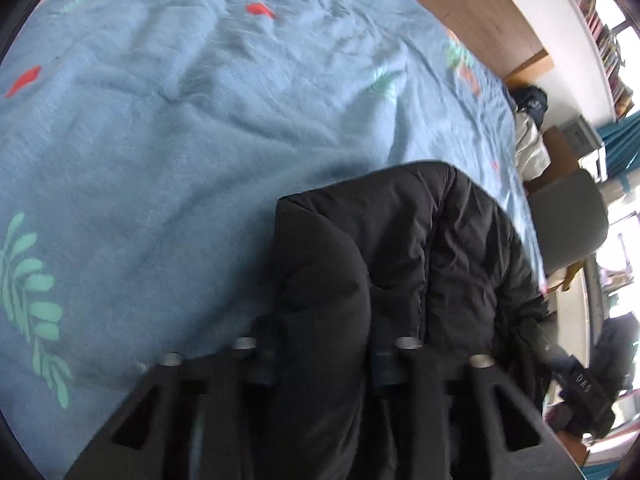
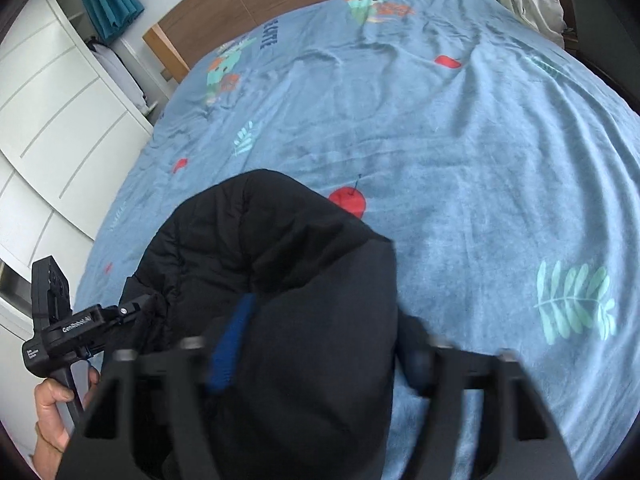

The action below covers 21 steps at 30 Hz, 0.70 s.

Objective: Fold large clothes
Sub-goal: 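Grasp the coat hem with the right tool while the left tool grasps it too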

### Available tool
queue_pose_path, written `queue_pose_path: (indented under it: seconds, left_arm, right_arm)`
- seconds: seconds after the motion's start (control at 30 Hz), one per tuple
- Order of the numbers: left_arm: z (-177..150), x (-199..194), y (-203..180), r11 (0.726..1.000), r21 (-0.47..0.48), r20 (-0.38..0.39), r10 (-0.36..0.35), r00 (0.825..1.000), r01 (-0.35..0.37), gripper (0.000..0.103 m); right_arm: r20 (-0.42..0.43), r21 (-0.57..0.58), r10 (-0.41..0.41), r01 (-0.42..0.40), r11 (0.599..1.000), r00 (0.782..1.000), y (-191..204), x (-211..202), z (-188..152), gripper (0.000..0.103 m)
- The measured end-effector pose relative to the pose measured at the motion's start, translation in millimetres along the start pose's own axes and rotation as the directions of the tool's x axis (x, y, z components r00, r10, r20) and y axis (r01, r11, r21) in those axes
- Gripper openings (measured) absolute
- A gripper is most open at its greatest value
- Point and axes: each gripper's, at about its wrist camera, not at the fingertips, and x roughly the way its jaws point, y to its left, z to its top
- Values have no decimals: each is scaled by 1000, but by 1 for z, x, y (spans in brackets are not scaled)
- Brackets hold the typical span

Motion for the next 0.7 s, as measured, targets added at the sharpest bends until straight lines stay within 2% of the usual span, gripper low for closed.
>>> queue_pose_path:
  seconds: [0.03, 0.1, 0.2, 0.37, 0.57, 0.7]
  left_arm:
    - [-2, -5, -5, 1000, 20, 9, 14, 1000, -14, 17]
    - [-5, -15, -9, 999, 25, 22, 21, 1000, -21, 14]
    - [-15, -38, -15, 999, 37, 43, 32, 999, -34, 13]
    - [-44, -100, -28, 998, 53, 72, 18, 997, -22, 12]
    - [-100, -184, -31, 998, 42, 84, -43, 996, 40, 13]
    - [-146, -219, -28, 994, 88, 94, -67, 993, 59, 13]
  right_arm:
    - [-8, -15, -5, 5, 1000, 1000, 3, -2, 0, 25]
    - [-19, -48, -17, 17, 999, 1000, 9, -10, 1, 18]
    - [-31, -91, -35, 32, 995, 999, 21, -34, -2, 16]
    - [-42, -151, -49, 42, 988, 998, 46, -103, -19, 16]
    - [1, -152, 27, -26, 988, 1000, 62, -189, -62, 16]
    - [17, -146, 71, -68, 987, 997, 64, -227, -106, 16]
